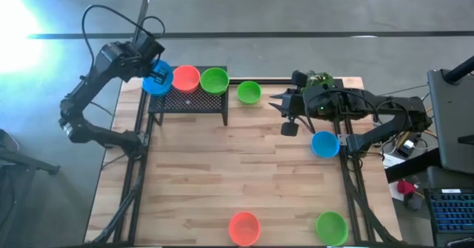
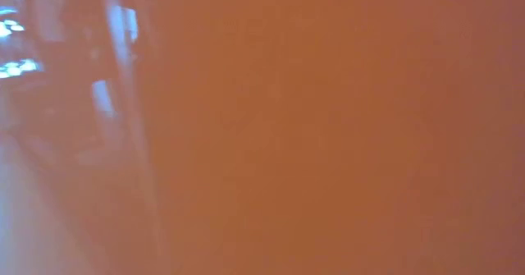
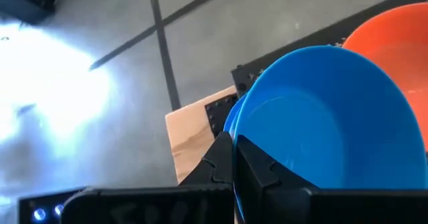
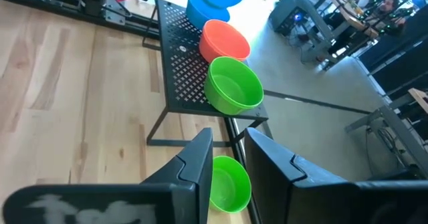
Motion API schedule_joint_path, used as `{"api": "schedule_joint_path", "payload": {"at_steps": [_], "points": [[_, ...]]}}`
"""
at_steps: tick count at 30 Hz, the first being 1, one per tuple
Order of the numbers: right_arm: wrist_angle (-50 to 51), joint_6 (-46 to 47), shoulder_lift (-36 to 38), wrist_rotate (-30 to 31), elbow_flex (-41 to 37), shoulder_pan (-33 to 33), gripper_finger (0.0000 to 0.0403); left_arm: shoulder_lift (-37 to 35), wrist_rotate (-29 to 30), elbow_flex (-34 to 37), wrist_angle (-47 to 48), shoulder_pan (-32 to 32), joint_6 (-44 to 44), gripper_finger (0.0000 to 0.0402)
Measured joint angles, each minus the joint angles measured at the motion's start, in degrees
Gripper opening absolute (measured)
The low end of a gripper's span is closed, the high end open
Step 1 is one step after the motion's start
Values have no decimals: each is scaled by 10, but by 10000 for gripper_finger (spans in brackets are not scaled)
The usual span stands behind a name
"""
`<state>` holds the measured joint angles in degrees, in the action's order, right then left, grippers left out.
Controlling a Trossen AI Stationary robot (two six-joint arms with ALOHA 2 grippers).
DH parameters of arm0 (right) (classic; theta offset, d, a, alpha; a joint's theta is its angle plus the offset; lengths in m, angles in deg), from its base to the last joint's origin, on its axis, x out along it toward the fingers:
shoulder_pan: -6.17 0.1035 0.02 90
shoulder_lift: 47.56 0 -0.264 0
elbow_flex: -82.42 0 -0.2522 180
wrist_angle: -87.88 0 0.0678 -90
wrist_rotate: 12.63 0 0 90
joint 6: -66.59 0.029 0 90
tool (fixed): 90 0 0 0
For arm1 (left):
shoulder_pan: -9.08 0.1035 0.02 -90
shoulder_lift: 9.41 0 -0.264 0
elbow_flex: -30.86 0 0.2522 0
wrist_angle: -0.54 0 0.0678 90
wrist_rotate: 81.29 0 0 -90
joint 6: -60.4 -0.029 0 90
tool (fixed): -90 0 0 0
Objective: Pick & Place Mini bowls
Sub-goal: Stack the blue bowl on top of the blue bowl on the shelf
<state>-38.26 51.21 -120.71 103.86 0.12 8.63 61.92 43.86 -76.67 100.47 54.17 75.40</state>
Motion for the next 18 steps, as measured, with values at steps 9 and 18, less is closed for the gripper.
{"api": "schedule_joint_path", "payload": {"at_steps": [9, 18], "points": [[0, 2, 0, 0, 0, 0, 74, -1, 7, 39, -3, 14, 65, 0], [0, -1, 0, 0, 0, 0, 75, -8, 8, 70, -23, 21, 150, 0]]}}
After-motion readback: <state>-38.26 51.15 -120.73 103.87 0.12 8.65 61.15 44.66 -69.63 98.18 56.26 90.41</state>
